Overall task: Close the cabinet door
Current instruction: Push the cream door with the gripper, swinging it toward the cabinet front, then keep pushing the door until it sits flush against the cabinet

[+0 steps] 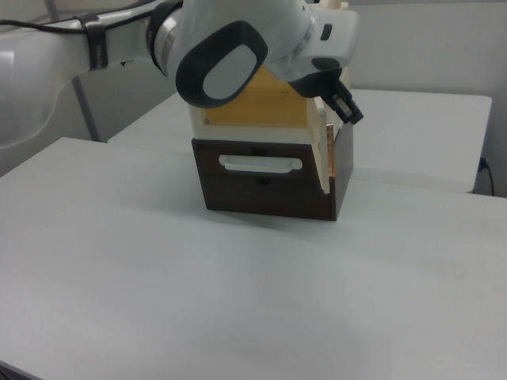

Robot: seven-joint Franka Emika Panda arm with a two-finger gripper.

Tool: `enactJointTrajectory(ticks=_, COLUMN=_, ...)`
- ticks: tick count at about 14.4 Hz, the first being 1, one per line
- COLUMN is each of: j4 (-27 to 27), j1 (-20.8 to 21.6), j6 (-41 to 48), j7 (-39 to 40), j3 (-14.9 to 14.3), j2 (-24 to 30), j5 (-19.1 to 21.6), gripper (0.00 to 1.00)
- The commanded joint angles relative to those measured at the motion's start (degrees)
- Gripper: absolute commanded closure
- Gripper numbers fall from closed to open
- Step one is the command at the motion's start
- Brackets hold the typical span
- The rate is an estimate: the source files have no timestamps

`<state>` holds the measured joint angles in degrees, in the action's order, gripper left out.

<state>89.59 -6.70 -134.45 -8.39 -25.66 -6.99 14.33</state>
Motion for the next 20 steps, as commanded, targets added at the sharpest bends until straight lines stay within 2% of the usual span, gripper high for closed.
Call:
enactJointTrajectory(ticks=1, j4=1.47, j1=0.46, j6=-0.29, j7=-0.84, j3=0.52, j2=0.67, j5=1.05, gripper=1.0)
enactJointTrajectory(ticks=10, j4=2.26, j1=0.73, j6=2.7, j7=-2.85, j3=5.79, j2=0.75, j5=0.79, gripper=1.0)
enactJointTrajectory(ticks=18, j4=1.65, j1=0.82, j6=5.87, j7=-3.74, j3=13.17, j2=0.76, j5=0.35, gripper=1.0)
enactJointTrajectory(ticks=20, j4=1.56, j1=0.73, j6=4.99, j7=-6.45, j3=14.41, j2=0.75, j5=0.53, gripper=1.0)
